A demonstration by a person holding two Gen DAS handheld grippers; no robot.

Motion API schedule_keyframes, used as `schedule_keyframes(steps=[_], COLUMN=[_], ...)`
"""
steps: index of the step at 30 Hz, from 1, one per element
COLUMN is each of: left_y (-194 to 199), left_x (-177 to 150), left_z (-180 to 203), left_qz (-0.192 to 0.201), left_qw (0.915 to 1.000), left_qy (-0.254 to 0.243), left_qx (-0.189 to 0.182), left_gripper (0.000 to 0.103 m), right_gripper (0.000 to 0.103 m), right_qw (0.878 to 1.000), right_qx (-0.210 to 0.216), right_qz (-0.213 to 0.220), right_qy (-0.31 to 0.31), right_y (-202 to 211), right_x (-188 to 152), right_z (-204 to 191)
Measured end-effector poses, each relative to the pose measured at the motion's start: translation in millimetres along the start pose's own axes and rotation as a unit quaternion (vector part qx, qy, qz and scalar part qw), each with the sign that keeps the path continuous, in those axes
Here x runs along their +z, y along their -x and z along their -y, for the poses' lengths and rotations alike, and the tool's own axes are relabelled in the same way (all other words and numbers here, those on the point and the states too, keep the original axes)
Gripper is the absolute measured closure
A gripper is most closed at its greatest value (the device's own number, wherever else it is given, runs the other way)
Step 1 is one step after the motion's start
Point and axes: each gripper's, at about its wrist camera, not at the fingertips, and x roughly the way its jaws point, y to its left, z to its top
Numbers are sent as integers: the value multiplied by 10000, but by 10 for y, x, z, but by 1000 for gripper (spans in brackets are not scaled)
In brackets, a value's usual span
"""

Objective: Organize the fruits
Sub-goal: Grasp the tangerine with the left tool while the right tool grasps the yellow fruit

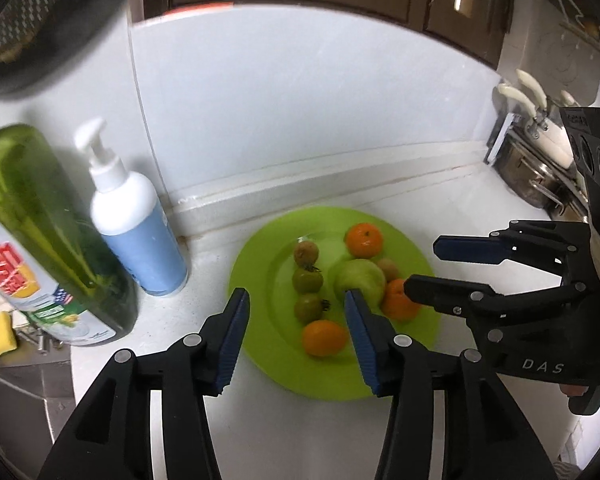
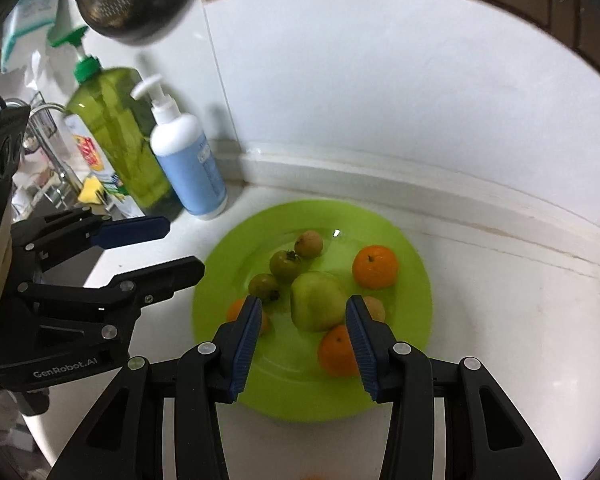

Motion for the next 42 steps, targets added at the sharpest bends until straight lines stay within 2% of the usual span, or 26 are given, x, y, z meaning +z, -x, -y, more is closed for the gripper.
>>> schedule_keyframes(steps=[8, 11, 18, 21, 31, 38, 42], left_y=[457, 581, 764, 813, 768, 636, 542], left_x=[-99, -145, -271, -329, -526, -718, -814], left_z=[263, 397, 705, 843, 1215, 1448, 1523], left_qz=[376, 435, 515, 579, 672, 688, 686], left_qw=[9993, 9990, 9983, 9978, 9956, 9931, 9915], left_qy=[-77, -138, -233, -299, -630, -942, -1099], left_qx=[-37, -31, -101, -98, -165, -150, -100], left_gripper=[41, 37, 30, 26, 24, 24, 24], right_gripper=[56, 53, 52, 46, 42, 42, 42], right_qw=[9991, 9983, 9957, 9941, 9911, 9899, 9919], right_qx=[-114, -221, -498, -590, -802, -955, -882], right_qz=[388, 520, 756, 864, 843, 825, 688], right_qy=[-83, -120, -199, -285, -647, -651, -602], right_y=[522, 695, 1048, 1175, 1335, 1346, 1245], right_x=[-216, -321, -584, -697, -1119, -1427, -1554], right_z=[-30, -26, 40, 95, 333, 432, 473])
